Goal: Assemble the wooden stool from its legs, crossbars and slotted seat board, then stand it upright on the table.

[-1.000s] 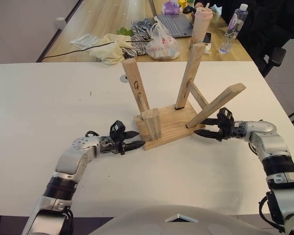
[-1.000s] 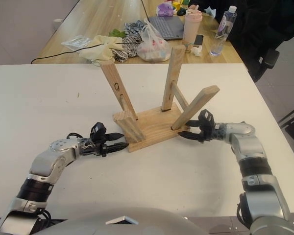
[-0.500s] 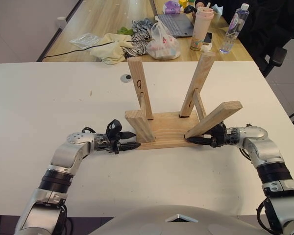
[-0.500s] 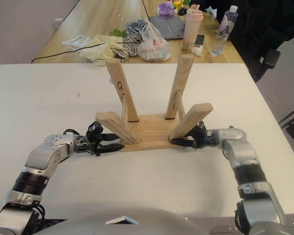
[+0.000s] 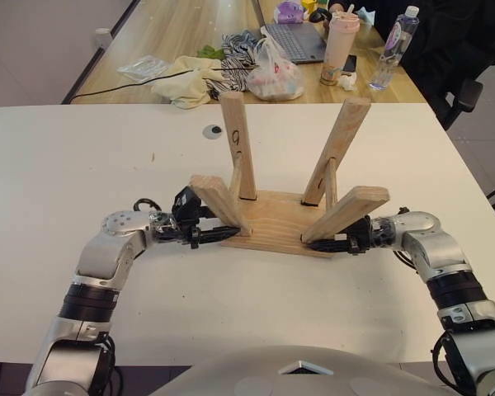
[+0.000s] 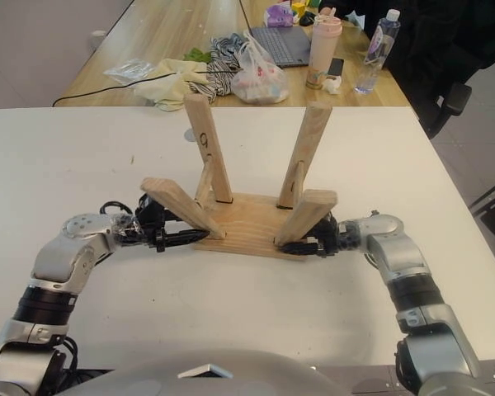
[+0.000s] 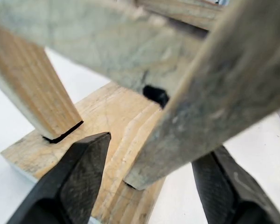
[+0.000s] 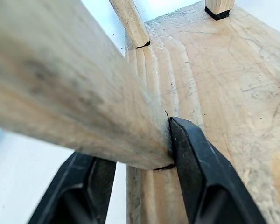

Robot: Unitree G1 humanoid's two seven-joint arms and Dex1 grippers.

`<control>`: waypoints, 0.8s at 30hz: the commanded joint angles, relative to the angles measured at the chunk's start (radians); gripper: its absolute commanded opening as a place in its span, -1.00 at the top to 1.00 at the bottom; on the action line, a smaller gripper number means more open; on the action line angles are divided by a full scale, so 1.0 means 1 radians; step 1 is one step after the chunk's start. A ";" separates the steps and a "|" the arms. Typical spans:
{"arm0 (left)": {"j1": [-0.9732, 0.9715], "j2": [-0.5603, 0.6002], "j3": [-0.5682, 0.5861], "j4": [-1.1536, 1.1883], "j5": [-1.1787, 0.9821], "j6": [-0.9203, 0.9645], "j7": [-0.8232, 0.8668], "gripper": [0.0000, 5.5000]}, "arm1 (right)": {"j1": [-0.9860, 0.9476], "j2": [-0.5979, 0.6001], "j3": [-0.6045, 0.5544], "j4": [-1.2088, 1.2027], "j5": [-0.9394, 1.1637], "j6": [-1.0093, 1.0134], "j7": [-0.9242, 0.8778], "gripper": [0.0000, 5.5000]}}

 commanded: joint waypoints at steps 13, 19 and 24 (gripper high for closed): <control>-0.078 -0.115 -0.067 0.192 -0.070 0.120 -0.081 0.21 | -0.043 0.031 0.045 0.048 0.016 0.108 0.017 0.43; -0.055 -0.105 0.100 0.056 -0.367 0.468 -0.039 0.31 | -0.169 0.054 -0.071 -0.014 0.256 0.532 -0.011 0.44; -0.122 -0.132 0.215 0.082 -0.446 0.712 0.240 0.46 | -0.246 0.060 -0.129 0.024 0.379 0.859 -0.077 0.52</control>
